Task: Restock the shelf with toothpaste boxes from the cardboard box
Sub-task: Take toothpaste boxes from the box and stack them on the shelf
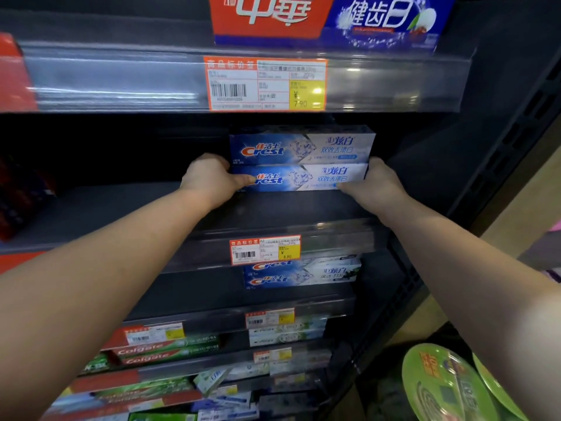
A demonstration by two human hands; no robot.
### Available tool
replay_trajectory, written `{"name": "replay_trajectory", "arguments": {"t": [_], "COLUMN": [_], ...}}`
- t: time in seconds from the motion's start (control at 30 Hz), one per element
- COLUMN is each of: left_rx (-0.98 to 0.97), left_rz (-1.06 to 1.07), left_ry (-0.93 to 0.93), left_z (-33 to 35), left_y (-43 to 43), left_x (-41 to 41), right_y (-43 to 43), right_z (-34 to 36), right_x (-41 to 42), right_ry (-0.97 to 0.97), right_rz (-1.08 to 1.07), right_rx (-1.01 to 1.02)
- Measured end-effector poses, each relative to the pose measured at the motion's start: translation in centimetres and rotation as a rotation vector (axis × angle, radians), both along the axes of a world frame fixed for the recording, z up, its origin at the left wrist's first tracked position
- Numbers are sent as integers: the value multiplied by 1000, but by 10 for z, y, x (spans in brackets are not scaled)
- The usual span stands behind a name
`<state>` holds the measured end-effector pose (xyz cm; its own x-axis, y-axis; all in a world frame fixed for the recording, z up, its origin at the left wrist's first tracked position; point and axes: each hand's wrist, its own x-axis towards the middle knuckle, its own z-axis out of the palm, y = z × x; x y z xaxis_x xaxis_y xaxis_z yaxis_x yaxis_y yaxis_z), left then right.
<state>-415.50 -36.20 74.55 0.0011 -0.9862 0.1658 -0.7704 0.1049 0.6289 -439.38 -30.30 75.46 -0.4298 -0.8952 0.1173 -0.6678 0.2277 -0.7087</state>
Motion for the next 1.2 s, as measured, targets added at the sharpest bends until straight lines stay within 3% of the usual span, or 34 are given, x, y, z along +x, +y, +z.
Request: {"name": "replay_trajectory", "arguments": {"t": [0.2,0.4,0.5,0.63,0.83,1.2], "left_rx": [27,-220,-256,-154,202,365], "left_rz": [26,95,142,220,388,711], "left_ry": [41,10,25,-47,-142,-174], "left_z": [2,9,0,-26,-66,-122], "left_y": [22,88,130,184,263,445], "left_x": [1,19,38,79,166,361], "right_y": [22,60,77,99,131,210], "right_z": [5,15,12,-1,-32,-85], "right_x": [-3,13,37,83,159,371], "right_ry": [22,168,211,182,216,337], "right_rz": [59,210,360,546,807,1145], "right_rx": [-62,-104,-181,-248,-138,137]}}
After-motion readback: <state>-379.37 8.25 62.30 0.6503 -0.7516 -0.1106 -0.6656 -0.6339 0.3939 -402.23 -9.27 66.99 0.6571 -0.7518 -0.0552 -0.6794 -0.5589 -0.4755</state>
